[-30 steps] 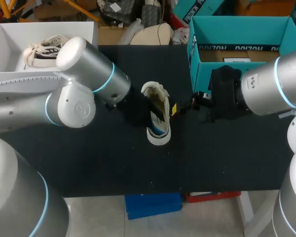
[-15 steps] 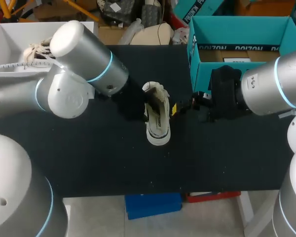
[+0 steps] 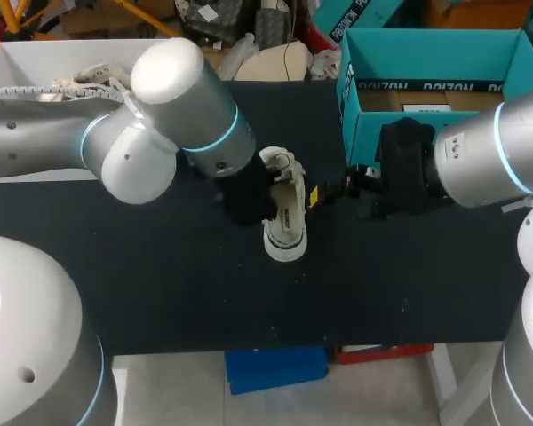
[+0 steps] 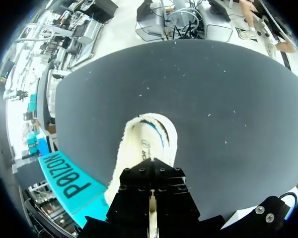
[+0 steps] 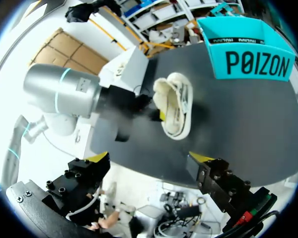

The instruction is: Take the shoe out of the shoebox, open the shoe tongue, remove and reinsert the insole, then place the shoe into the shoebox

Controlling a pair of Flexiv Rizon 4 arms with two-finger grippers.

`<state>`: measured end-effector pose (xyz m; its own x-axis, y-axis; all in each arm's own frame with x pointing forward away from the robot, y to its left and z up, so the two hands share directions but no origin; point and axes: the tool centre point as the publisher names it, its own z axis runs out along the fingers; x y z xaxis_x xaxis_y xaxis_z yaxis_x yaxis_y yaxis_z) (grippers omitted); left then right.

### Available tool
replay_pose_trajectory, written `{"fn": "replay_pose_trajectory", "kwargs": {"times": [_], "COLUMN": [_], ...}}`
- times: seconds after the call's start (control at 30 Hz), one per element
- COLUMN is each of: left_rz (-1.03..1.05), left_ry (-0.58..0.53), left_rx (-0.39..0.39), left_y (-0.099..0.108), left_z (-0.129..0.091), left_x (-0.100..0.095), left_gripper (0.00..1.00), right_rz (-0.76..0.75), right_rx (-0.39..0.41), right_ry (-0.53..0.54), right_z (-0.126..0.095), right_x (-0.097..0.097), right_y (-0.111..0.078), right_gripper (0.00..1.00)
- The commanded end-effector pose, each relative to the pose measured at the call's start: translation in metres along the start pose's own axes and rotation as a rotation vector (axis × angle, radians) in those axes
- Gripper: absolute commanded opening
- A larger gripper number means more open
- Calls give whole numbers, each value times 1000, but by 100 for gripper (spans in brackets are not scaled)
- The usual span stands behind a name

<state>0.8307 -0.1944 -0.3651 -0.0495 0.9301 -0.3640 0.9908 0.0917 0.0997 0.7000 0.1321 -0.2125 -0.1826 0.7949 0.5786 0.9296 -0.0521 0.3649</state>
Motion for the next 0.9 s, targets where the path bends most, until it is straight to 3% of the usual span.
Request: {"fn": "replay_pose_trajectory", "kwargs": {"times": [0.03, 0.57, 0.67, 0.73, 0.9], "left_rz": [22, 19, 9, -33, -120], "left_ry": [90, 142, 116, 64, -71], "left_rx": [29, 161, 178, 229, 247], "left_y": [1, -14, -12, -8, 19], "left_z": [16, 76, 65, 51, 4], "left_x": [-10, -13, -14, -13, -9], "left_gripper": [0, 0, 0, 0, 0], "right_rz": [1, 1, 1, 1, 1], "right_rx": [-1, -1, -1, -1, -1], "right_ry": [-3, -3, -3, -3, -3], "right_z": [1, 1, 1, 1, 1], "right_x": [1, 1, 1, 1, 1], "right_y": [0, 0, 0, 0, 0], "right_gripper": [100, 100, 100, 100, 100]}}
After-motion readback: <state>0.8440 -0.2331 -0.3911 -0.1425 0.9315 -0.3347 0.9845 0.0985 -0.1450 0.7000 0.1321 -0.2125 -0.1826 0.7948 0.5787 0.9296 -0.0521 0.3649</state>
